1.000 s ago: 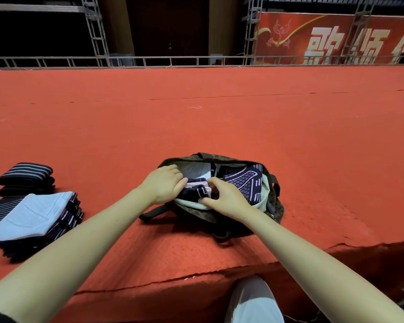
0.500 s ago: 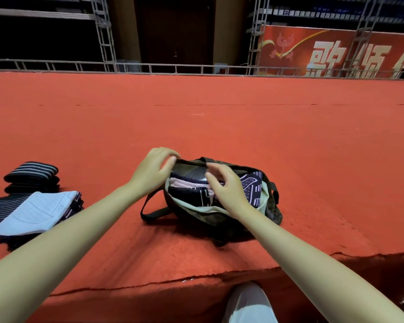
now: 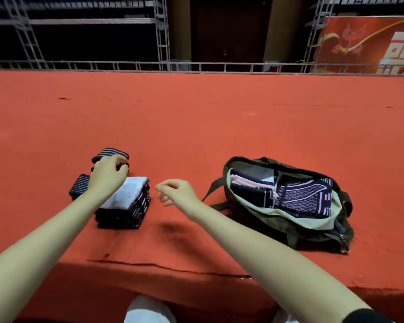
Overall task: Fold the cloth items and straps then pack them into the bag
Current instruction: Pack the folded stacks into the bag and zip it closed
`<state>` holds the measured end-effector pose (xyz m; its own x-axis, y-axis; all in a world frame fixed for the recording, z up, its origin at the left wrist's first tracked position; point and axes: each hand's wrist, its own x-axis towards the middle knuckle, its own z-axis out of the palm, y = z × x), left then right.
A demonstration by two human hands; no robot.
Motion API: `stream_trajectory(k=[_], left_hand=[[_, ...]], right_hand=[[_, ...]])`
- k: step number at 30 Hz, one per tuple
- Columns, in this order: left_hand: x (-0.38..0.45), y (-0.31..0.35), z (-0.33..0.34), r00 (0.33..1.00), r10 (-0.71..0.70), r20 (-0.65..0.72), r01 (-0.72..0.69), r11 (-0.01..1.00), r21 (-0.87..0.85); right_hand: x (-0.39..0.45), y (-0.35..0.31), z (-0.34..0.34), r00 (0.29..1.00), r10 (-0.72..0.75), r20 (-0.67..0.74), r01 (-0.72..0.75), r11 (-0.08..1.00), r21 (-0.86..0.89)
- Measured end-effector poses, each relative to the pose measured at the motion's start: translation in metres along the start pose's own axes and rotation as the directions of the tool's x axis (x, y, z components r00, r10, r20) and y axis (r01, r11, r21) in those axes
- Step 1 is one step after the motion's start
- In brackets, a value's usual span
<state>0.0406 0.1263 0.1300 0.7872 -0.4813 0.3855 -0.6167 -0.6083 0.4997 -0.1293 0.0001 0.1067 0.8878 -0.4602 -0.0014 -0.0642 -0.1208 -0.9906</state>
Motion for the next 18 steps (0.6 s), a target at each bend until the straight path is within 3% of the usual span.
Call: stream_trajectory(k=[2,4,7,13,18], left_hand=[[-0.003,-0.028,-0.003,0.977,-0.184,0.107,0.178,0.982,0.063],[-0.012,-0.046,0.005,0.932,-0.277,0.231,0.266,0.961,0.079],[-0.029,-0.058,0.022,0.923,-0.252,0.291,0.218,0.965,0.146],[-0.041,-0.069,0.038,0.952,-0.207,0.226,0.187,0.977,0.107],[-0.046,-0.080,0.041,0.960,-0.195,0.199,0.213,0.974,-0.076]], right_hand=[[0.011,0.005,0.027,0.994,0.103,0.037,-0.105,0.993,0.059],[0.024,0.014,0.051,0.966,0.246,0.077,-0.255,0.954,0.158],[0.038,0.024,0.076,0.924,0.369,0.101,-0.382,0.878,0.288],[0.055,0.032,0.080,0.897,0.427,0.118,-0.428,0.766,0.480],[0.066,0.032,0.095,0.910,0.383,0.157,-0.414,0.850,0.327]])
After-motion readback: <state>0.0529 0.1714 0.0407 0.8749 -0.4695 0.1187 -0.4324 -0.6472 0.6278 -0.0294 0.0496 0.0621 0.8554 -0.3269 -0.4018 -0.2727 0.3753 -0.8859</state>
